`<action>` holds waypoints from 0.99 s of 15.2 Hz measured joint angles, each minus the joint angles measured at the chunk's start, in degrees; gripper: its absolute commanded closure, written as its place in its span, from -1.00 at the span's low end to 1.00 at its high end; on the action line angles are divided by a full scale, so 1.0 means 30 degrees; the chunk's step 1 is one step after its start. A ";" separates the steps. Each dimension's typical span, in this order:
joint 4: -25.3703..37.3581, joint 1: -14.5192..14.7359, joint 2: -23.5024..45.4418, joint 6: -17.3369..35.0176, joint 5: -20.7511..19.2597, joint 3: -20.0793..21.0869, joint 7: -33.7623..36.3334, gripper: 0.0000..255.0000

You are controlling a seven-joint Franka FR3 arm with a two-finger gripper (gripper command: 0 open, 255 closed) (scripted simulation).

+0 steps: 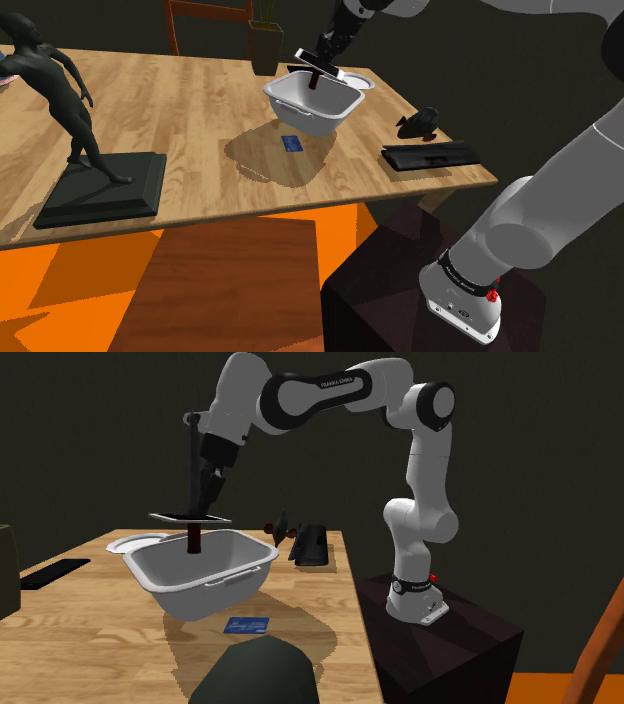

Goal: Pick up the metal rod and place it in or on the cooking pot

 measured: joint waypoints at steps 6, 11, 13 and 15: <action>-0.0006 0.0000 -0.0002 0.0009 0.0001 -0.0001 -0.0003 -1.00; 0.0406 -0.0046 -0.0730 -0.1108 -0.0120 -0.0029 0.0077 -1.00; 0.0736 -0.0079 -0.1084 -0.1795 -0.0168 -0.0060 0.0089 -1.00; 0.0870 -0.0086 -0.1158 -0.2009 -0.0182 -0.0066 0.0103 -1.00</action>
